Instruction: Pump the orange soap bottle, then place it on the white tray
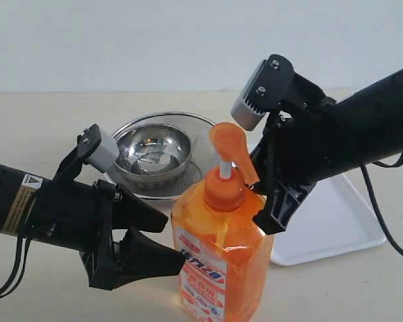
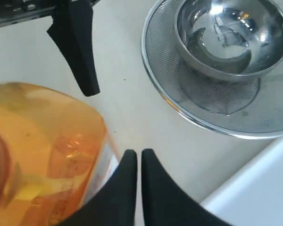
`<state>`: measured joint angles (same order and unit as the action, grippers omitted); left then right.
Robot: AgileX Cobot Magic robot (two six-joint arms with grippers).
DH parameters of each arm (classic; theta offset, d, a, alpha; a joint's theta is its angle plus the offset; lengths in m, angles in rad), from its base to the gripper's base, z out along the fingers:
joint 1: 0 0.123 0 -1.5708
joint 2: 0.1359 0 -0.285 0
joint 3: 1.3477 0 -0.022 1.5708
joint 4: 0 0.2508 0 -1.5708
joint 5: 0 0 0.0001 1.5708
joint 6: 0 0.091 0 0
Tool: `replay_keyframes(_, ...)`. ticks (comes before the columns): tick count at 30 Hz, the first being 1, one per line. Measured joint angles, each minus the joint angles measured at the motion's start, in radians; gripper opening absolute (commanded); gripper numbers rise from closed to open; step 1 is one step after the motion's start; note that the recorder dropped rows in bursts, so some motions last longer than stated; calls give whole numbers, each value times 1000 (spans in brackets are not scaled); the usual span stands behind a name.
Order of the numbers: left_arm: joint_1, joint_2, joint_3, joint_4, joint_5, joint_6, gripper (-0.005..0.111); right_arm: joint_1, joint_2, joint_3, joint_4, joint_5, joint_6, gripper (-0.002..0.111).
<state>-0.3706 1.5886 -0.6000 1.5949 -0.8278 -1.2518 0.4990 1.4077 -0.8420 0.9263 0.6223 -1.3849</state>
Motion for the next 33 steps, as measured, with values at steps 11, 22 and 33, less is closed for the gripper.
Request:
replay_keyframes(11, 0, 0, 0, 24, 71, 0, 74, 0, -104, 0, -349, -79, 439, 0)
replay_keyframes(22, 0, 0, 0, 27, 140, 0, 74, 0, -229, 6, -487, 111, 688, 0)
replay_keyframes(33, 0, 0, 0, 33, 139, 0, 74, 0, -297, 33, -466, 288, 772, 0)
